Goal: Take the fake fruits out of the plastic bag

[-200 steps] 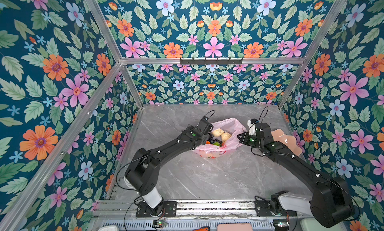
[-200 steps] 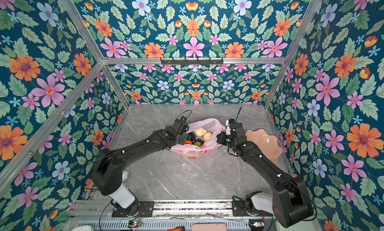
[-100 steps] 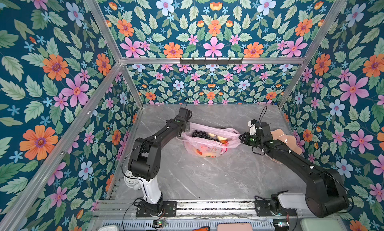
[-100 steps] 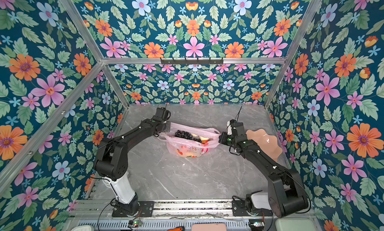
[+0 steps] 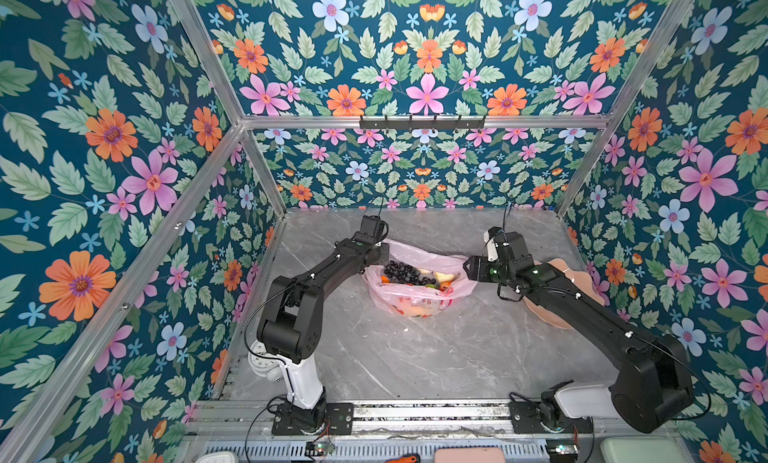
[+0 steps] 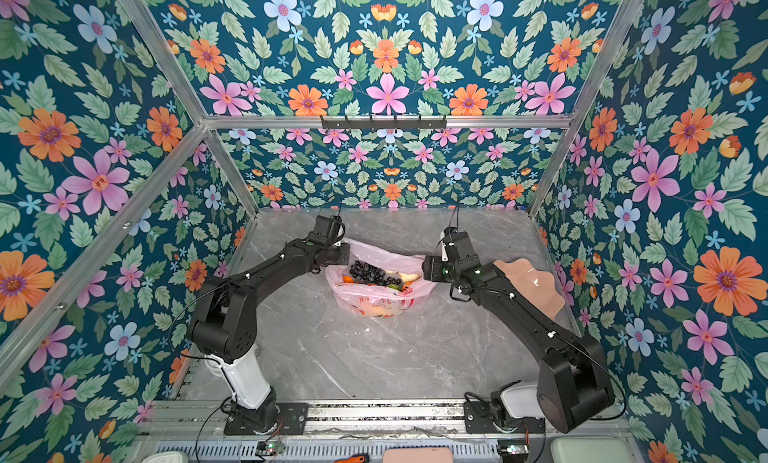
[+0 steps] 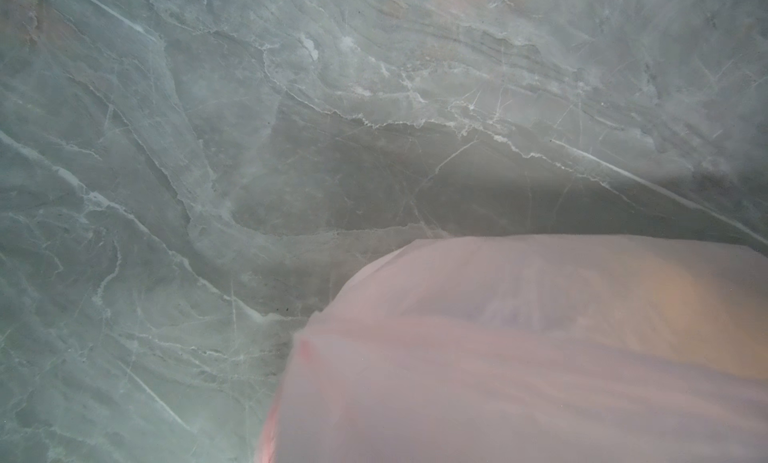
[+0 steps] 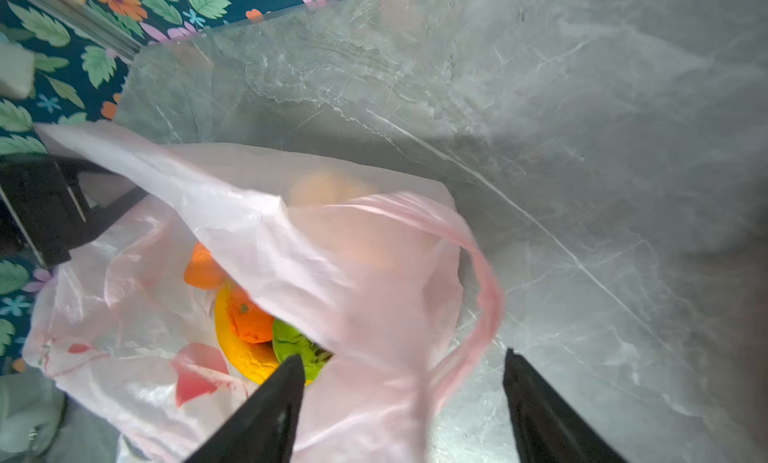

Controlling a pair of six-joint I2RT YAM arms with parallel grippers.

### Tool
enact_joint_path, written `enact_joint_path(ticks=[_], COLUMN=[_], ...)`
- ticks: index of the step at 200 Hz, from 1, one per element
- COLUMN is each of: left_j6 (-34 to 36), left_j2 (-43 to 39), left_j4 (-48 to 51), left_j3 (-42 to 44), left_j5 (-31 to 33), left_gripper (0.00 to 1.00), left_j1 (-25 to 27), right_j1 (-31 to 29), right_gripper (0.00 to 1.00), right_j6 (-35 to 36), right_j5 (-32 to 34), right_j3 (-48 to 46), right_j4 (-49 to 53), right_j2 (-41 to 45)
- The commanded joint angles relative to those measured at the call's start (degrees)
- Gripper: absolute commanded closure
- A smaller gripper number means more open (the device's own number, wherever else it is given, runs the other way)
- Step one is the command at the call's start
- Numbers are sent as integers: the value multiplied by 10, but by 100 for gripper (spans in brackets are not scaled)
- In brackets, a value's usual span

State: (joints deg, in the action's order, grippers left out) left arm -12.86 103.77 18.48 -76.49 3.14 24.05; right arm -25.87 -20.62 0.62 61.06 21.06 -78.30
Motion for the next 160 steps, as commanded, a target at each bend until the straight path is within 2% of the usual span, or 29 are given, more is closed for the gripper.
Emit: enact_joint_path(ticks=[1,32,66,95,130,142,160], left_j6=[8,8,10,10,10,11,12], left_j2=[3,12,16,26,34,40,53], left_j4=[7,20,26,41,40,41,45], left_j3=[-9,-21,-26,-40,-51,-58,-73], left_j5=[-1,-2,-6,-6,-9,-8,-7], left_gripper=[100,100,100,100,100,100,100], left_j1=[1,0,1,0,-1,-1,-3], right_j1=[-43,-85,-91,-91,-89,-83,-60], right_gripper=[18,15,14,13,16,24,51], right_j6=[100,188,265,296,300,288,252], right_j5=[144,154,108,79,124,134,128], right_j3=[35,84,116,124,153,165,188], right_j4=[80,96,87,88,88,86,100], right_j2=[-12,-60,-124,-156,-226,-244,-265])
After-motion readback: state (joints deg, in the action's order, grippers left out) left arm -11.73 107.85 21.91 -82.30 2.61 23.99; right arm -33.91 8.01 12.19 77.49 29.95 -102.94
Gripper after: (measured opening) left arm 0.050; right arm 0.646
